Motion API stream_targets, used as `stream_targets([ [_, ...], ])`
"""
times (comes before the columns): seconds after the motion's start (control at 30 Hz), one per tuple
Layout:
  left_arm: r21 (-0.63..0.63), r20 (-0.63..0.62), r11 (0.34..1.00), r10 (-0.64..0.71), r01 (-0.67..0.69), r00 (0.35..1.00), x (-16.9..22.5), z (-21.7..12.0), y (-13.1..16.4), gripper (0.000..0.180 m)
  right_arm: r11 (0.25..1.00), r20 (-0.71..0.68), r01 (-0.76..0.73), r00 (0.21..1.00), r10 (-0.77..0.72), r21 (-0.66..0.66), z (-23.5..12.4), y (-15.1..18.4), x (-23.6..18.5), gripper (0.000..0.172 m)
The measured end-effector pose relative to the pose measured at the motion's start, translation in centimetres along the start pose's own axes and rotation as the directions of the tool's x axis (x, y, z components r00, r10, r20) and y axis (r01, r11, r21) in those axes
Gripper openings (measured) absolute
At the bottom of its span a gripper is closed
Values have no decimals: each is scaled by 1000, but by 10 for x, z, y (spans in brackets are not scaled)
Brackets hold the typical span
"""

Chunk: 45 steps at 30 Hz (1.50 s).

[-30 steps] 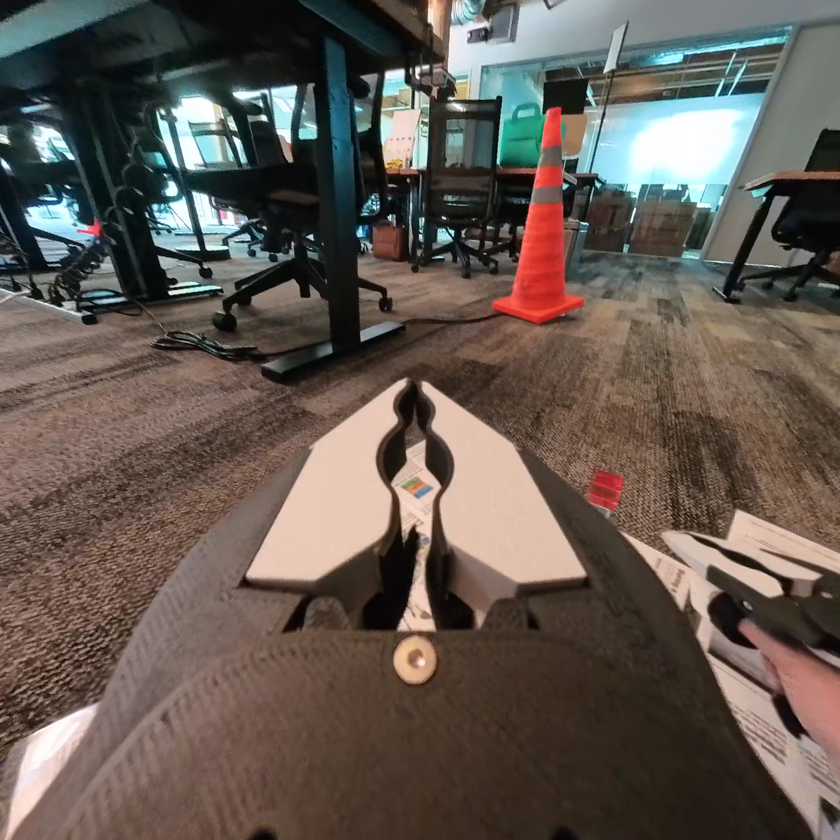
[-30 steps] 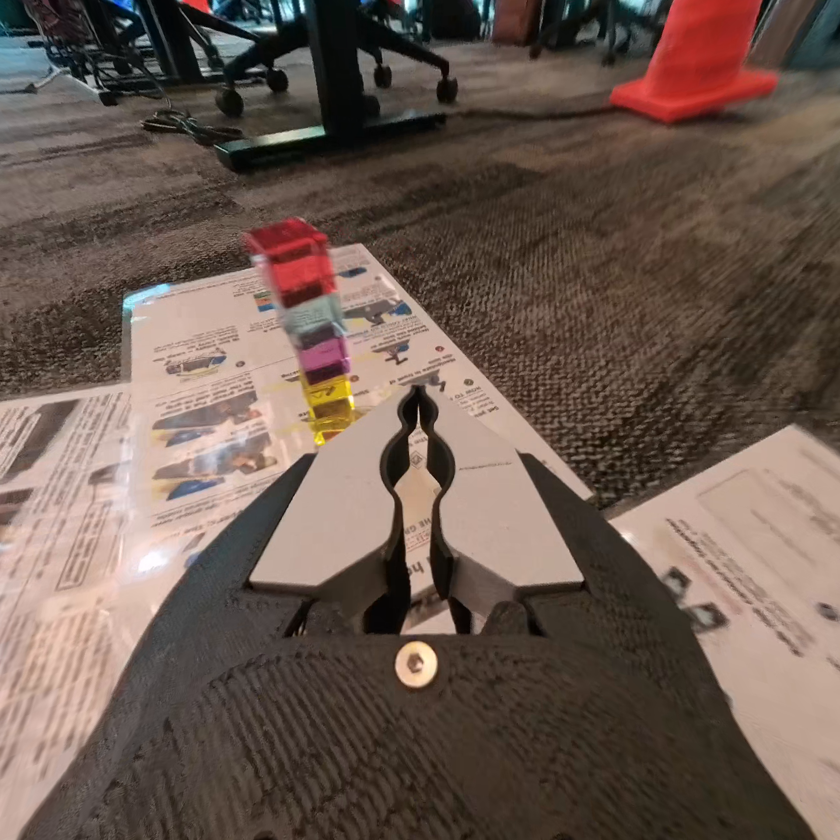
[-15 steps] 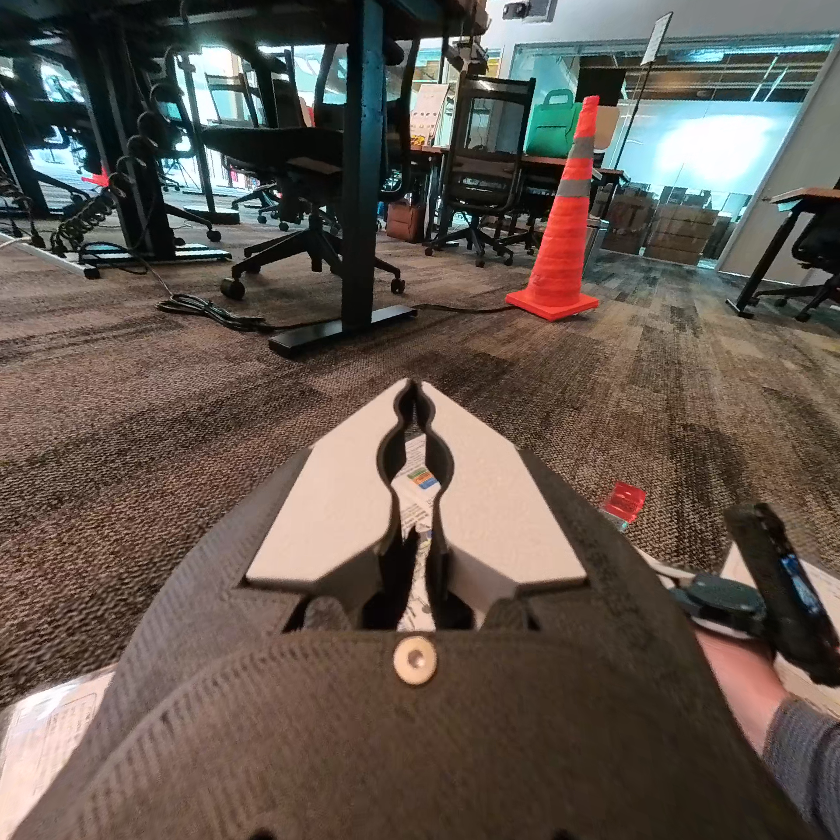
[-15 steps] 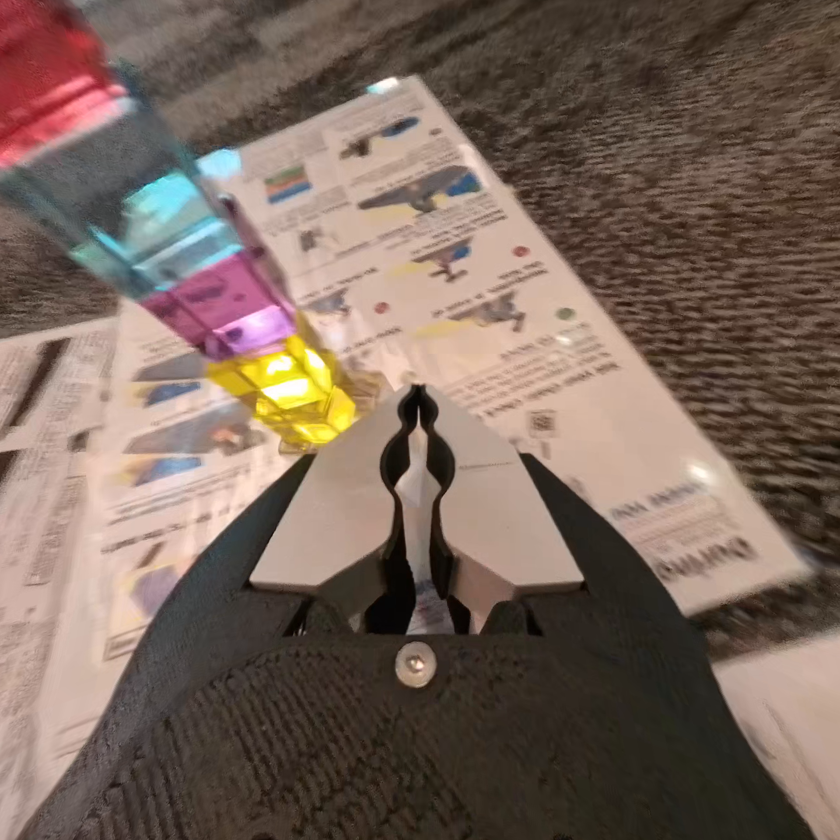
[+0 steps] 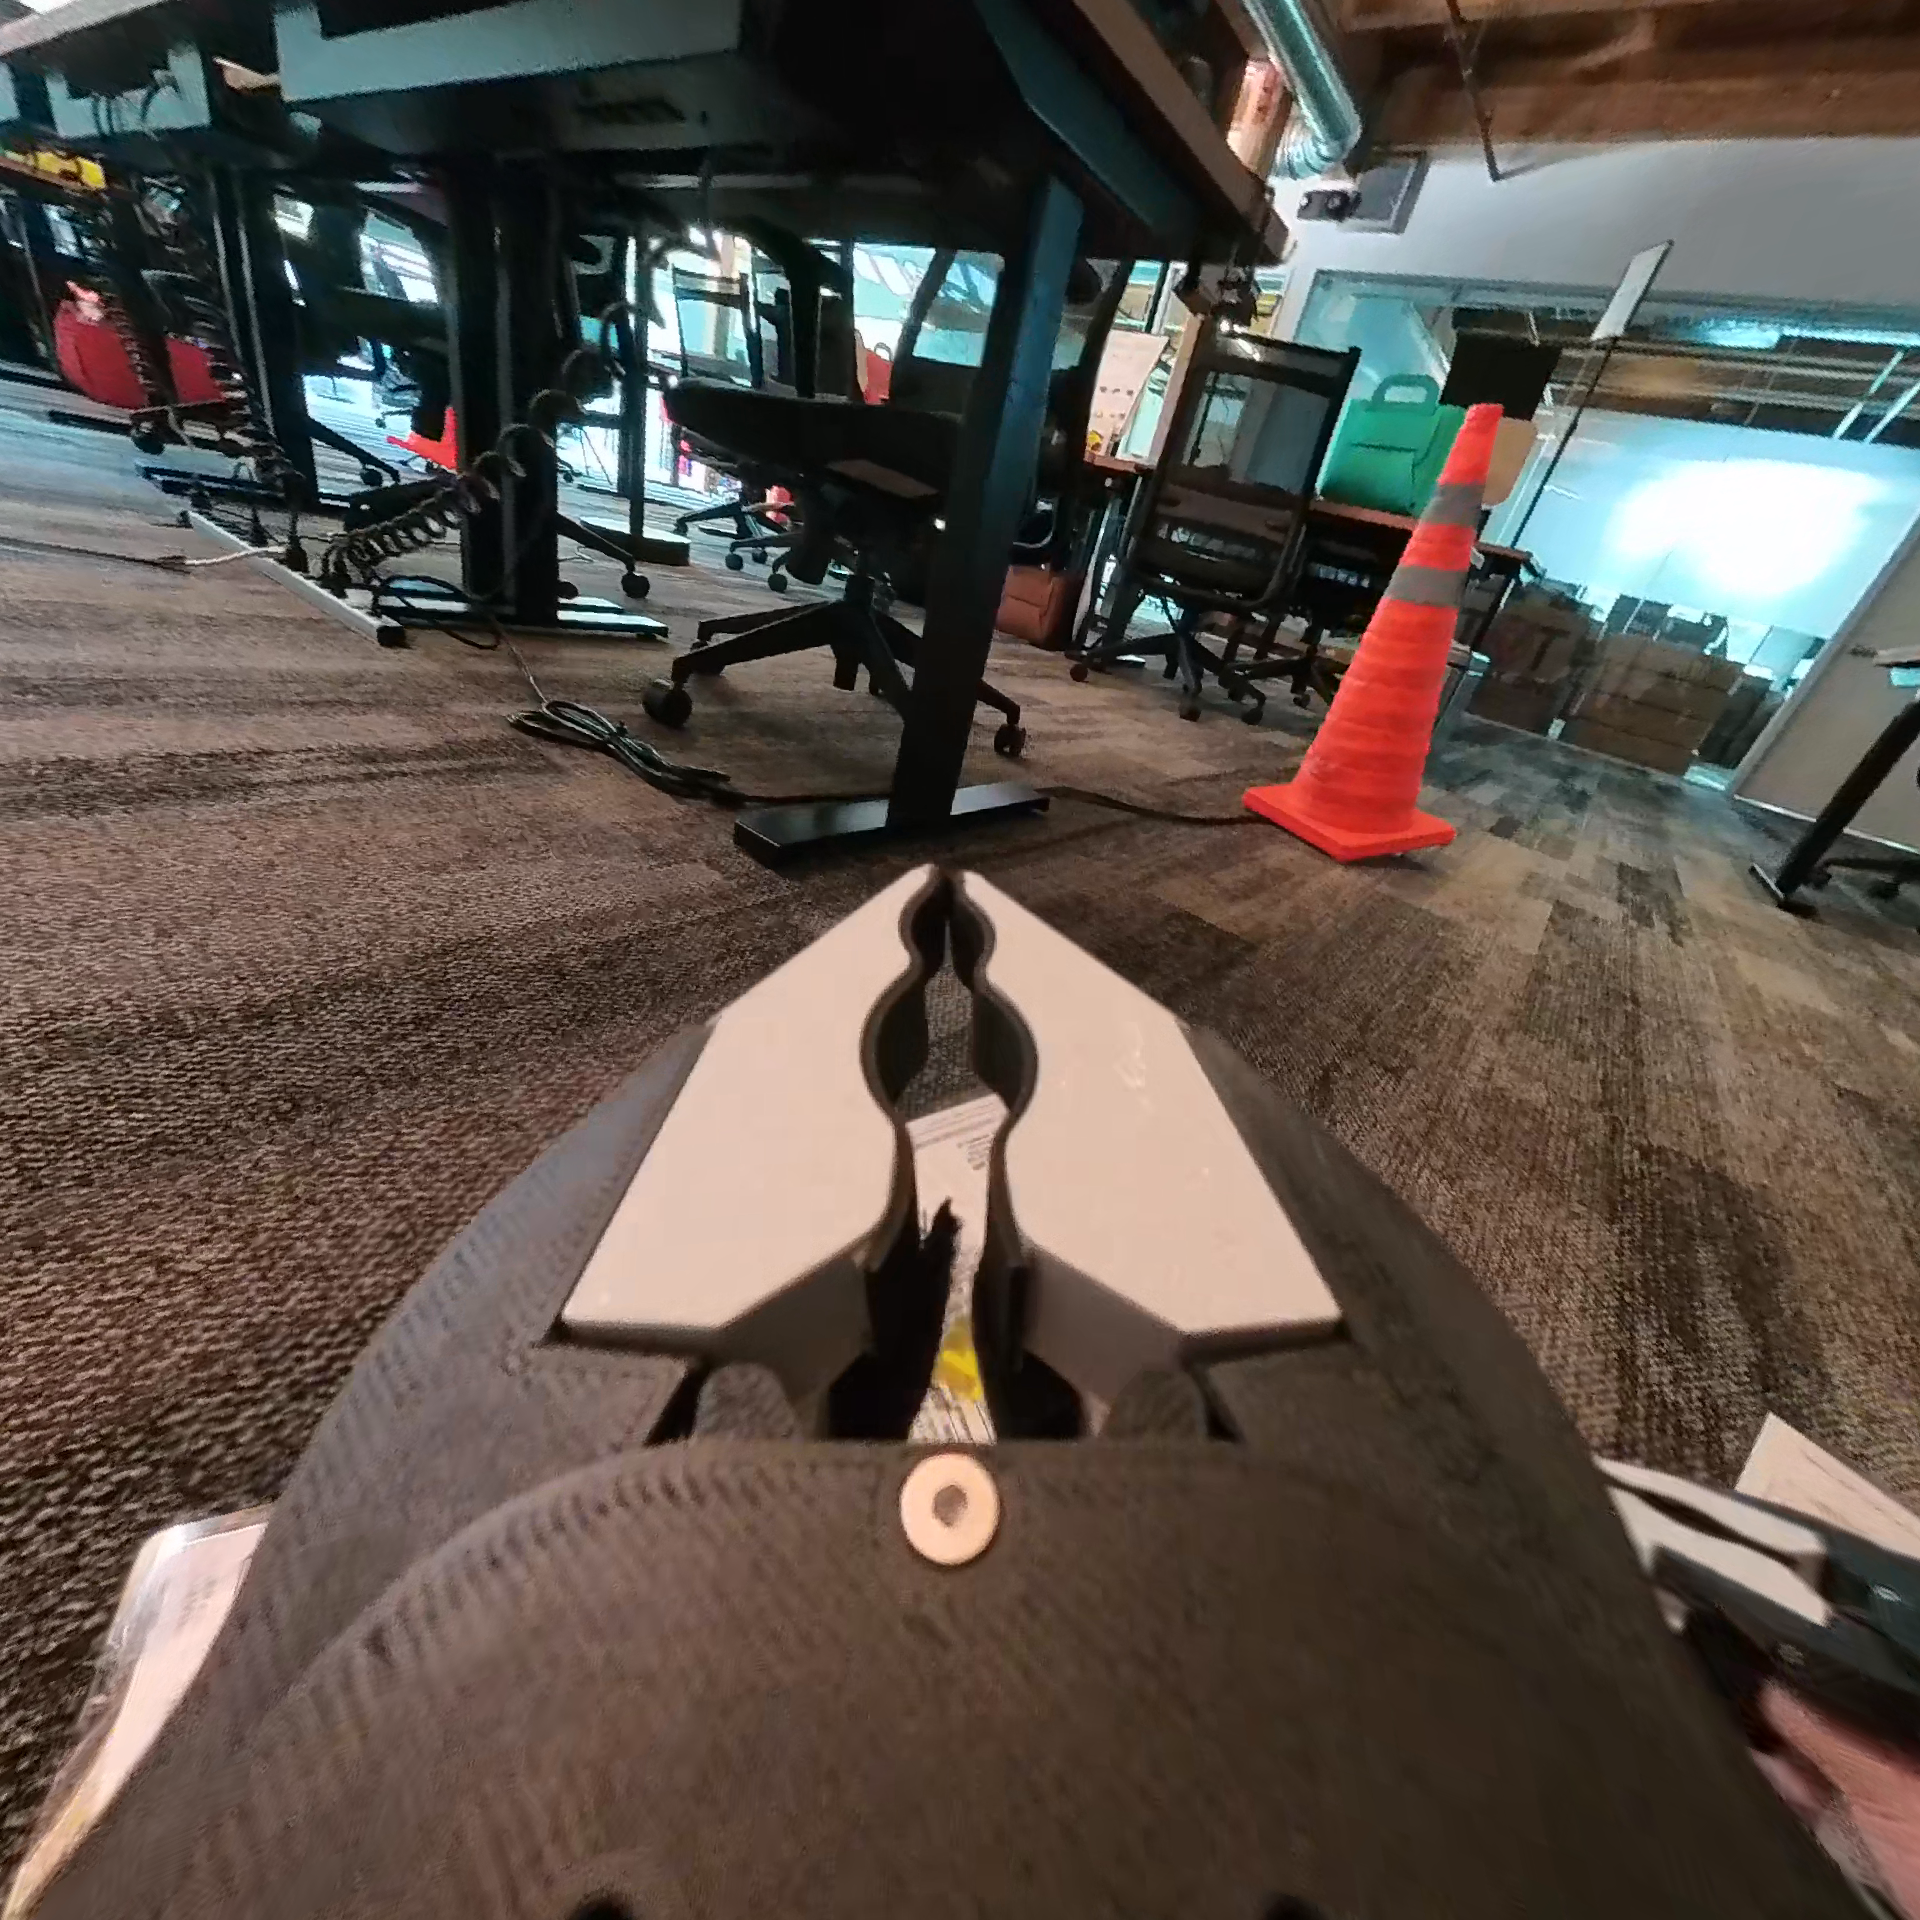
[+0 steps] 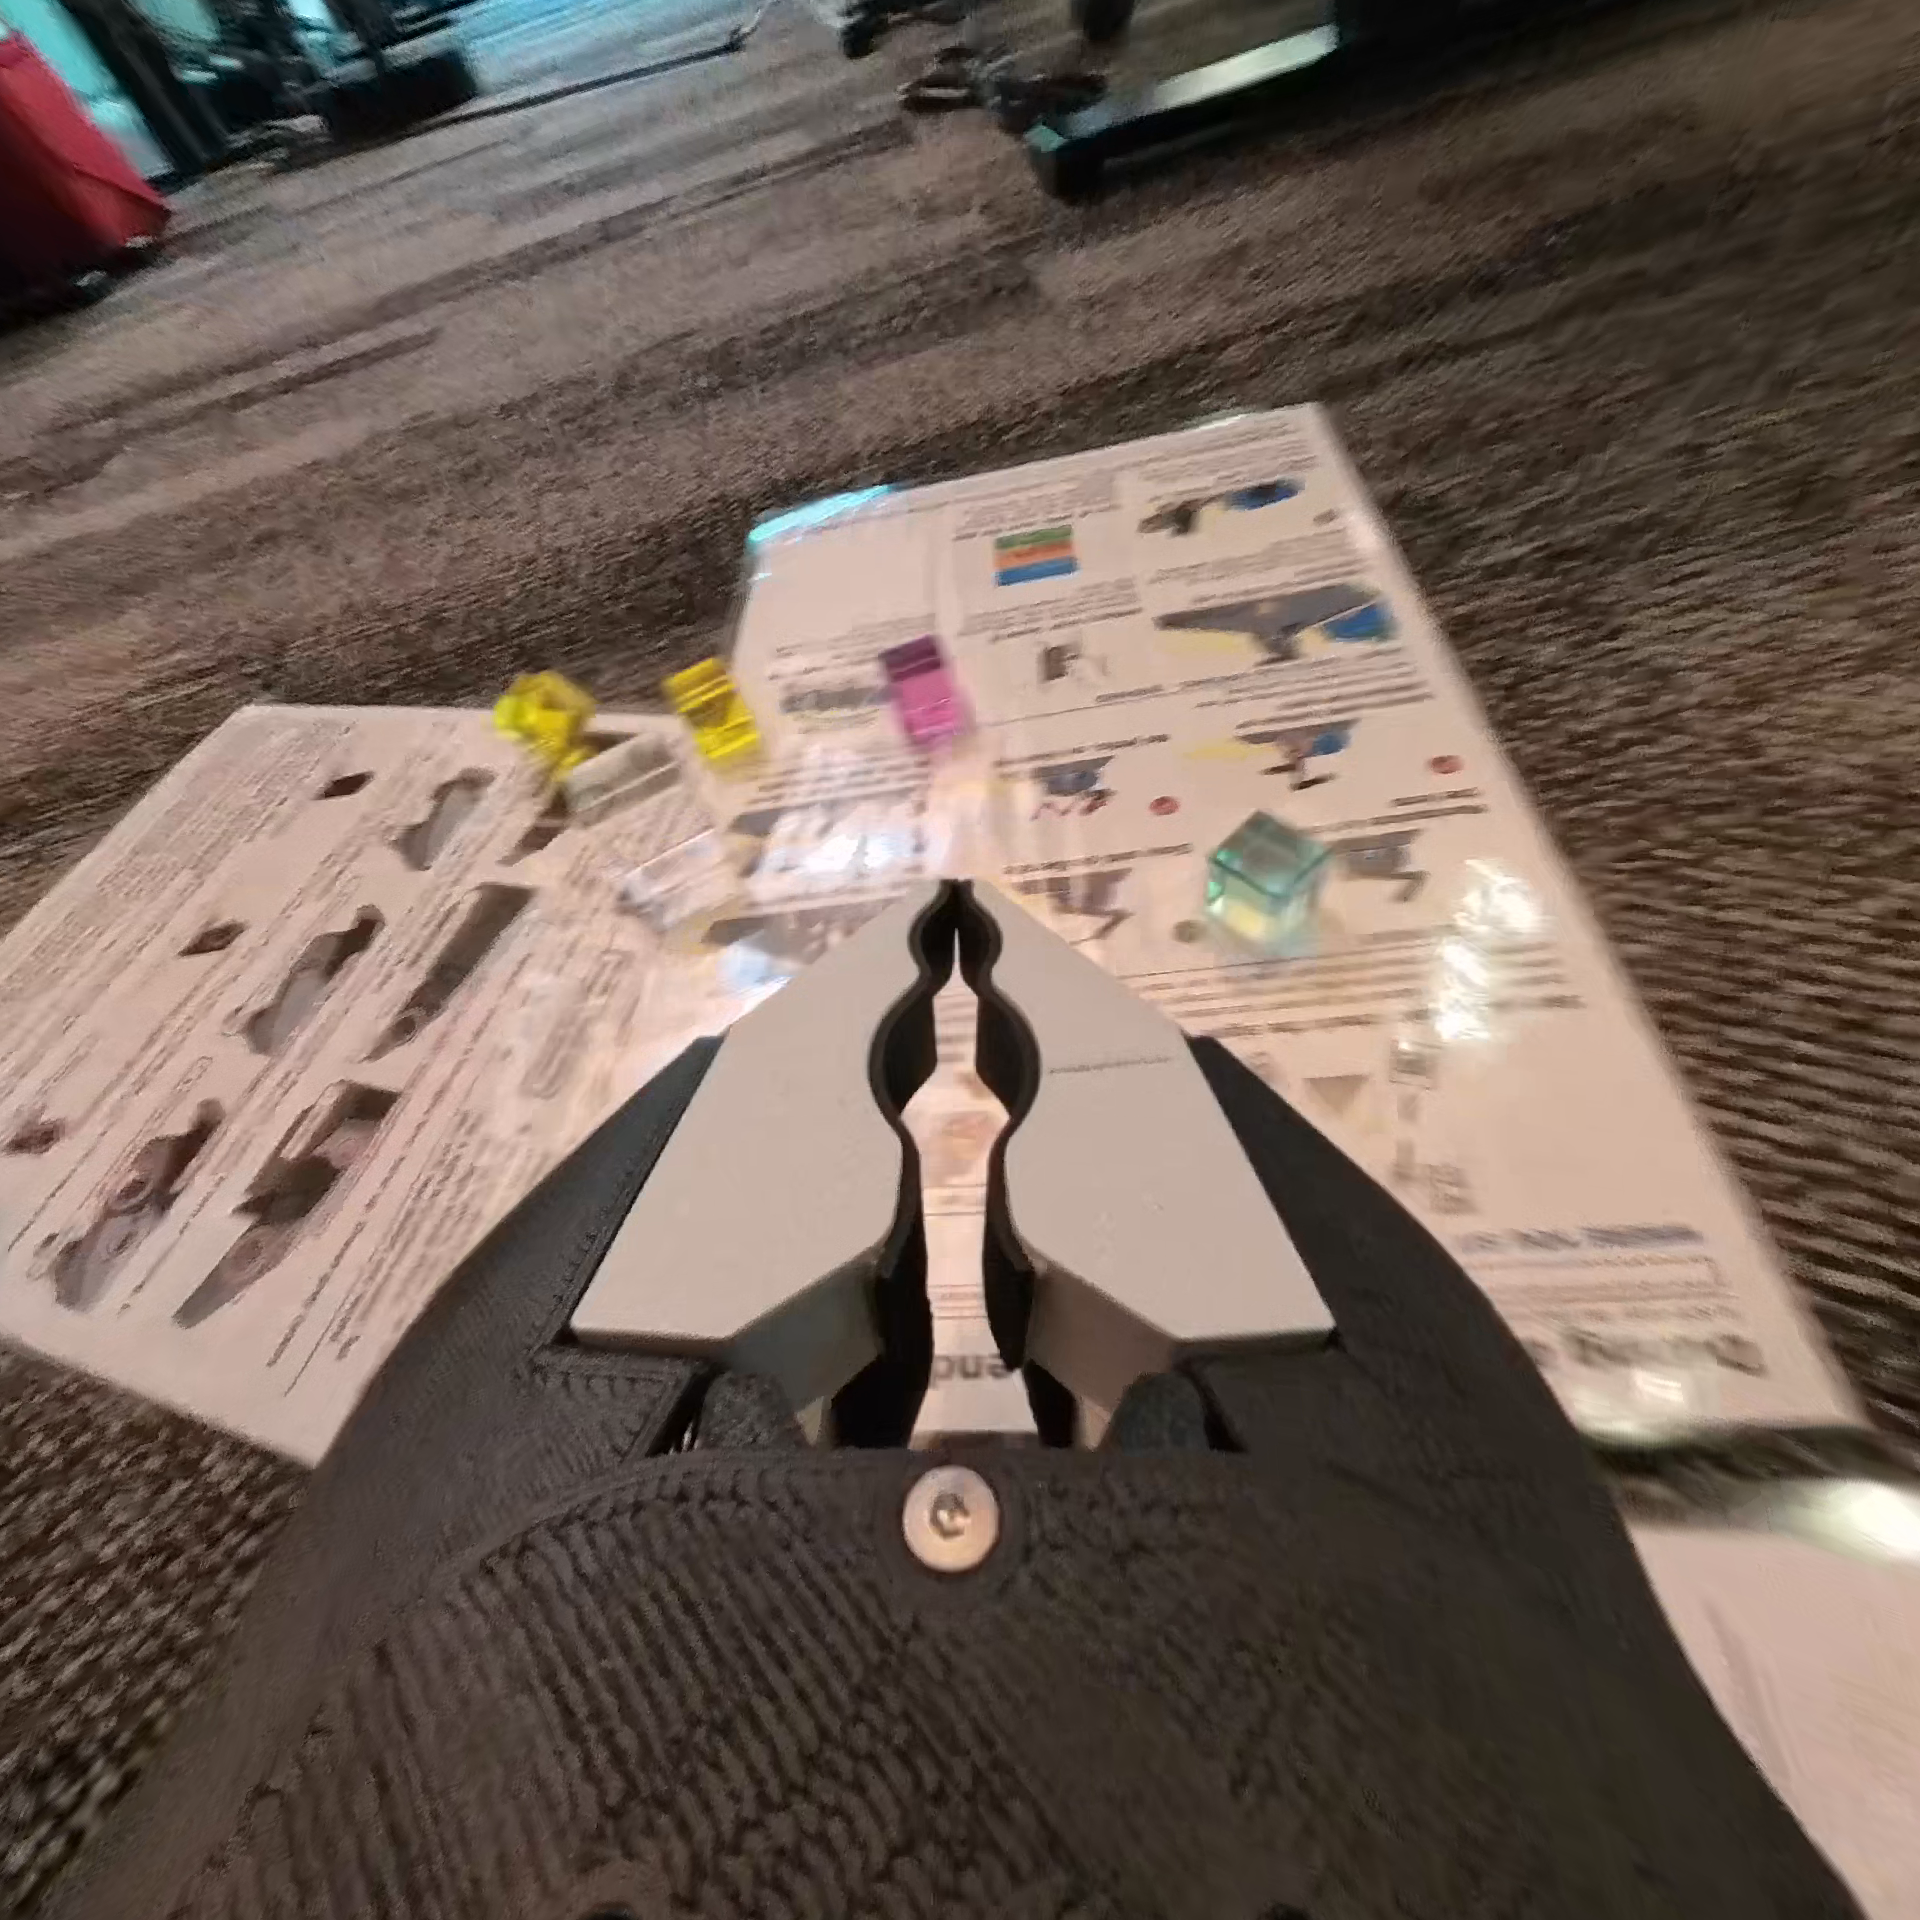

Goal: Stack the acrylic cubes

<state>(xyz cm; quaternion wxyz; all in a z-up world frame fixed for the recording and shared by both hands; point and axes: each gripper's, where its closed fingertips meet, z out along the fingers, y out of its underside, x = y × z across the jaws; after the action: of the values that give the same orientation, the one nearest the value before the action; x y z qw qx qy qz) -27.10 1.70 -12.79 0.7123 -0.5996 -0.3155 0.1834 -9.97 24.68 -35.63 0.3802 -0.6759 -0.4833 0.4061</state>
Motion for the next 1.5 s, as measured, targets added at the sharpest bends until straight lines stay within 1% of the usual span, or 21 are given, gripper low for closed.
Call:
stream_targets([
  [0.1, 19, 18, 1000, -2, 2, 1000, -7, -3, -6, 0, 996, -268, 79, 961, -63, 51, -35, -35, 33, 0],
  [0.17, 29, 37, 1000, 5, -6, 999, -14, -4, -11, 0, 984, -402, 136, 912, -77, 119, -74, -73, 44, 0],
  [0.27, 20, 65, 1000, -10, 9, 998, -27, -5, -14, 0, 955, -506, 225, 857, -99, 194, -134, -129, 36, 0],
  [0.3, -15, 57, 999, -34, 34, 998, -29, -2, -9, 0, 953, -507, 230, 856, -102, 197, -149, -138, 27, 0],
  [0.33, -84, 27, 994, -68, 70, 997, -26, 3, 5, 0, 954, -502, 230, 858, -107, 190, -162, -143, 19, 0],
  [0.37, -191, -2, 975, -112, 110, 994, -21, 10, 27, 0, 958, -497, 226, 861, -109, 180, -174, -144, 11, 0],
  [0.43, -426, -37, 893, -174, 142, 984, -9, 22, 89, 0, 974, -460, 173, 884, -87, 149, -190, -133, -4, 0],
  [0.47, -541, -51, 829, -200, 142, 978, 0, 24, 125, 9, 981, -432, 146, 898, -78, 127, -196, -124, -11, 0],
  [0.53, -721, -68, 683, -234, 114, 970, 18, 23, 193, 39, 986, -430, 138, 899, -83, 98, -207, -106, -15, 1],
  [0.6, -843, -96, 536, -213, 35, 972, 32, 17, 249, 63, 988, -454, 113, 889, -55, 101, -212, -100, -6, 0],
  [0.63, -868, -122, 496, -161, -26, 979, 32, 18, 268, 74, 990, -450, 79, 893, -18, 117, -211, -101, -2, 1],
  [0.73, -859, -261, 458, -8, -229, 965, 32, 29, 299, 78, 982, -368, -29, 925, 97, 188, -201, -106, -6, 3],
  [0.8, -848, -342, 426, 15, -315, 940, 36, 33, 313, 78, 980, -341, -46, 934, 111, 194, -196, -106, -9, 4],
  [0.93, -826, -420, 389, 59, -408, 906, 37, 35, 333, 60, 983, -338, -65, 934, 120, 170, -190, -104, -8, 5],
  [1.0, -818, -422, 399, 73, -414, 904, 38, 37, 337, 45, 978, -310, -90, 939, 147, 190, -188, -107, -10, 4],
  [1.1, -814, -402, 437, 53, -383, 914, 43, 41, 336, 45, 975, -294, -116, 941, 168, 187, -186, -106, -11, 4],
  [1.17, -768, -463, 489, 24, -415, 886, 59, 41, 332, 45, 974, -287, -130, 941, 180, 184, -186, -105, -11, 4],
  [1.23, -715, -566, 498, 0, -490, 825, 84, 38, 331, 44, 971, -275, -143, 942, 193, 192, -186, -106, -12, 4],
  [1.37, -557, -766, 512, -11, -654, 643, 141, 29, 331, 45, 969, -267, -148, 943, 198, 197, -186, -107, -14, 3],
  [1.4, -513, -806, 525, -23, -679, 591, 155, 26, 330, 45, 969, -266, -150, 943, 199, 196, -186, -107, -14, 3],
  [1.5, -424, -880, 537, -52, -729, 472, 182, 21, 334, 45, 967, -260, -162, 942, 210, 195, -185, -105, -13, 2],
])
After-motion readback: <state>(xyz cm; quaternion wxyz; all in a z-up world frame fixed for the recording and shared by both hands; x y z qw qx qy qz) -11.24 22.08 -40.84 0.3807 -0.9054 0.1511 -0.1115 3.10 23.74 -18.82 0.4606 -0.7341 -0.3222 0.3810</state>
